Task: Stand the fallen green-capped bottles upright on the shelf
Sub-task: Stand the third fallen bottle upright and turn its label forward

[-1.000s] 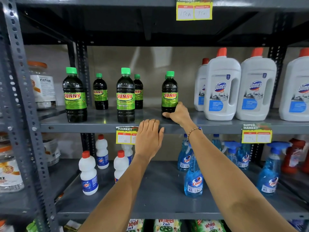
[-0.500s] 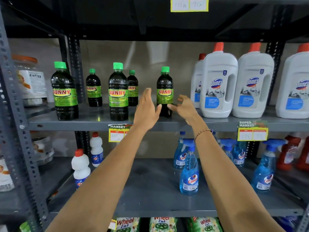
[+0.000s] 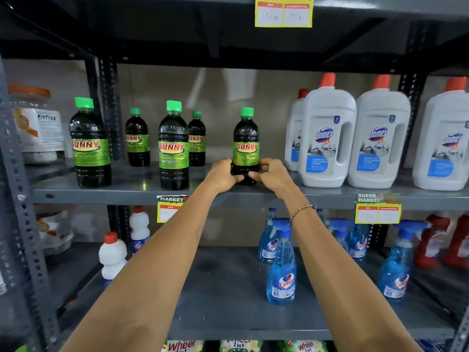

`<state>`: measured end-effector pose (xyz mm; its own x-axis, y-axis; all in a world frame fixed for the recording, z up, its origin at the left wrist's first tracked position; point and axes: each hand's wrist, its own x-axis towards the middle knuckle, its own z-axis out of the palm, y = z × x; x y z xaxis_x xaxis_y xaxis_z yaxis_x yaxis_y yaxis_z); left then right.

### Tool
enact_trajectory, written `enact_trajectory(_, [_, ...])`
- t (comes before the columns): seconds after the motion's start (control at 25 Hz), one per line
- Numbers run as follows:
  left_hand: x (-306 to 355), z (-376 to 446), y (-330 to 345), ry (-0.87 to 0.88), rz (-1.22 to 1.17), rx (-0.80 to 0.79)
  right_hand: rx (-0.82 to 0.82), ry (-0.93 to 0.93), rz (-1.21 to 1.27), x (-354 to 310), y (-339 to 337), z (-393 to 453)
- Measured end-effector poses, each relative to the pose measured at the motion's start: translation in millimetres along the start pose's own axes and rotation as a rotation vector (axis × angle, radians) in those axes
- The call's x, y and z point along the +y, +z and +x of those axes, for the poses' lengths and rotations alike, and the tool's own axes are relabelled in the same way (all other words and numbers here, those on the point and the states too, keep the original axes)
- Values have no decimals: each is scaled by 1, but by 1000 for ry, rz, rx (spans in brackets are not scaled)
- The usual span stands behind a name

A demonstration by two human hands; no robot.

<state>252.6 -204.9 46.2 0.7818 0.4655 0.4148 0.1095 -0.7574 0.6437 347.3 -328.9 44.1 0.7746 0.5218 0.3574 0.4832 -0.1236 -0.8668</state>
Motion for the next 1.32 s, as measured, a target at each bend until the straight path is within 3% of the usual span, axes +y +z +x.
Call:
enact_trajectory(1.2, [14, -62, -16, 115, 21, 31, 0, 25, 25, -24, -9, -61])
enact_trajectory(1.32, [17, -66, -19, 118, -10, 101, 136, 31, -4, -30, -9, -71])
